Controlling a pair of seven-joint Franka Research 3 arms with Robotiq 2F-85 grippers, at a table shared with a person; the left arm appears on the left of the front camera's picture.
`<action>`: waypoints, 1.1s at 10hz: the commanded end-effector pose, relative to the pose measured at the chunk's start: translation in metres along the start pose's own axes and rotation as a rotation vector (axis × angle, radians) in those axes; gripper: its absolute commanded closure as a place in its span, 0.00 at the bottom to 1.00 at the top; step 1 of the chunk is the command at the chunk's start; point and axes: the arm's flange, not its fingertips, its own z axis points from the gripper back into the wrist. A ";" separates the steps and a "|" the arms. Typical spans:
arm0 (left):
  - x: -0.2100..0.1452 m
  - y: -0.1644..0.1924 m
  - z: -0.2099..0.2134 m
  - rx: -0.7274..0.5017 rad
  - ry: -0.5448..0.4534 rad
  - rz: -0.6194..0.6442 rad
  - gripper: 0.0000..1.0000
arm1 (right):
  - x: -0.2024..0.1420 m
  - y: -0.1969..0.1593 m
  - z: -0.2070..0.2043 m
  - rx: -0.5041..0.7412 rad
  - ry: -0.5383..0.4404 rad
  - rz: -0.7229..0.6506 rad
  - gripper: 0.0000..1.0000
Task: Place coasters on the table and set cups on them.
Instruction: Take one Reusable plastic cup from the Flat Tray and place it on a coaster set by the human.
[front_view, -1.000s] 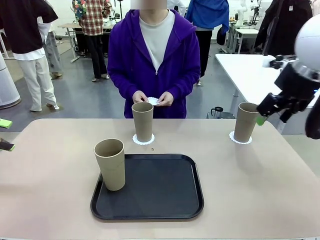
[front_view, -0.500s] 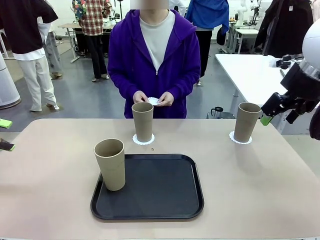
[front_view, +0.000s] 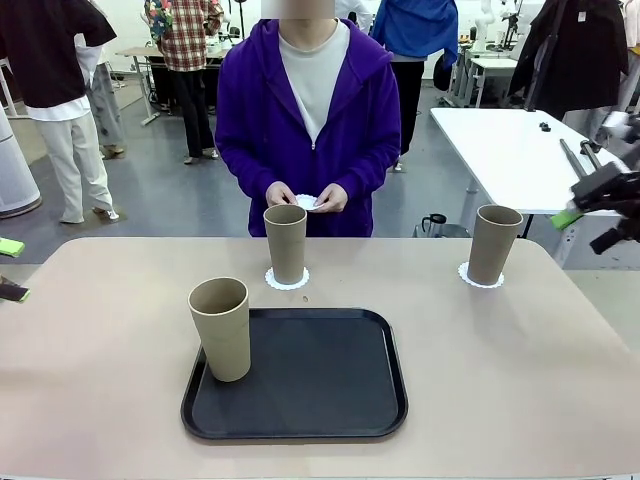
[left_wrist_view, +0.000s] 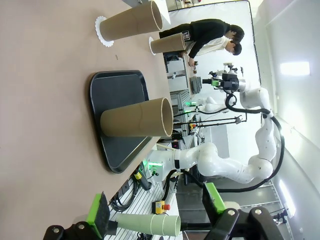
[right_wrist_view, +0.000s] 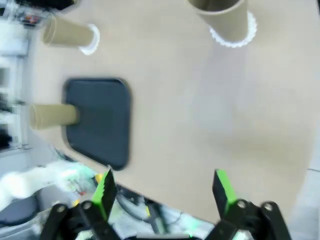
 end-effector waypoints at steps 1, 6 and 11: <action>0.000 -0.002 0.001 -0.011 -0.010 -0.005 0.00 | -0.001 -0.050 0.015 0.274 -0.070 -0.137 0.00; 0.000 -0.002 0.001 -0.011 -0.010 -0.005 0.00 | -0.047 -0.152 0.010 0.598 -0.167 -0.265 0.00; 0.000 -0.002 0.001 -0.011 -0.010 -0.005 0.00 | -0.057 -0.188 -0.007 0.770 -0.108 -0.188 0.00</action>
